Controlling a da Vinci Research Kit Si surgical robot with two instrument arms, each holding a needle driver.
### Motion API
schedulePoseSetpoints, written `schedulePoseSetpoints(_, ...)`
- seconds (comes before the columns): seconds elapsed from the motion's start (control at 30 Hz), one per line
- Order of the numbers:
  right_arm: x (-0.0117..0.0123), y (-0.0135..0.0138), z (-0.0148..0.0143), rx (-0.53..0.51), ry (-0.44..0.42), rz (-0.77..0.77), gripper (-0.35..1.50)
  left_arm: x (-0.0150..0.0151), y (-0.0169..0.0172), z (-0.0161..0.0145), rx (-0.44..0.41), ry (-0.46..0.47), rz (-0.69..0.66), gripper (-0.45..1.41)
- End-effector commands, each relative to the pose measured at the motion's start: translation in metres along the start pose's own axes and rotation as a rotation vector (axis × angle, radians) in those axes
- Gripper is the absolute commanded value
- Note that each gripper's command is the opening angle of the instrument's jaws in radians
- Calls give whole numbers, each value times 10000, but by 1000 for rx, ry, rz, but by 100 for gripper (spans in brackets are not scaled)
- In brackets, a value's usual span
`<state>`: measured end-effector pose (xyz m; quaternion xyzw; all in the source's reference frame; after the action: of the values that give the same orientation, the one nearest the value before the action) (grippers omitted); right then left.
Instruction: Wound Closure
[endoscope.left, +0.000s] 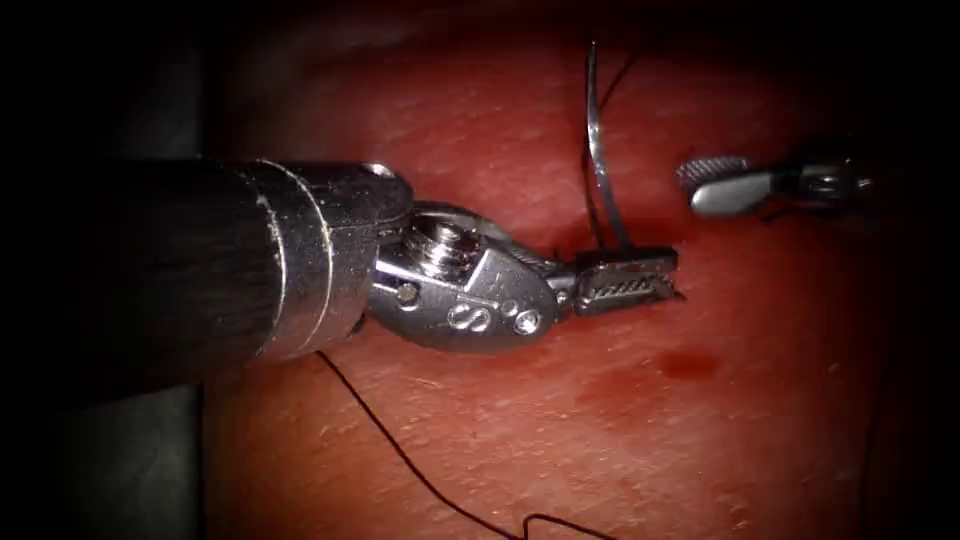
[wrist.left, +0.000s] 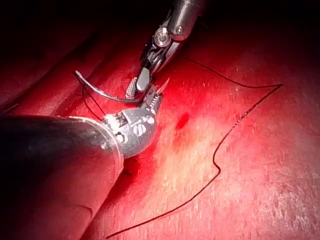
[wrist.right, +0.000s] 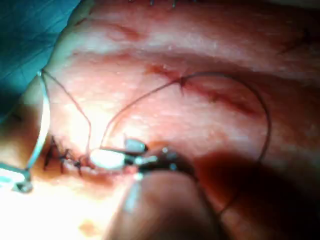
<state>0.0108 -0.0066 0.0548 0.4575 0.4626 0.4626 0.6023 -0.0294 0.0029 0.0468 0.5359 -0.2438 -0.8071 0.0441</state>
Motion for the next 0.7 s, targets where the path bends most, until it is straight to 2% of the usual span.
schedulePoseSetpoints(0.03, -9, 0, 12, 12, -8, 1, 111, -5, 8, 8, 1, 4, 3, -45)
schedulePoseSetpoints(0.3, -11, -8, 28, 46, -18, 11, 113, -7, 28, 20, -15, 45, 22, -45)
schedulePoseSetpoints(0.7, -20, -27, 51, 112, -40, 18, 118, -11, 35, 31, -17, 71, 35, -45)
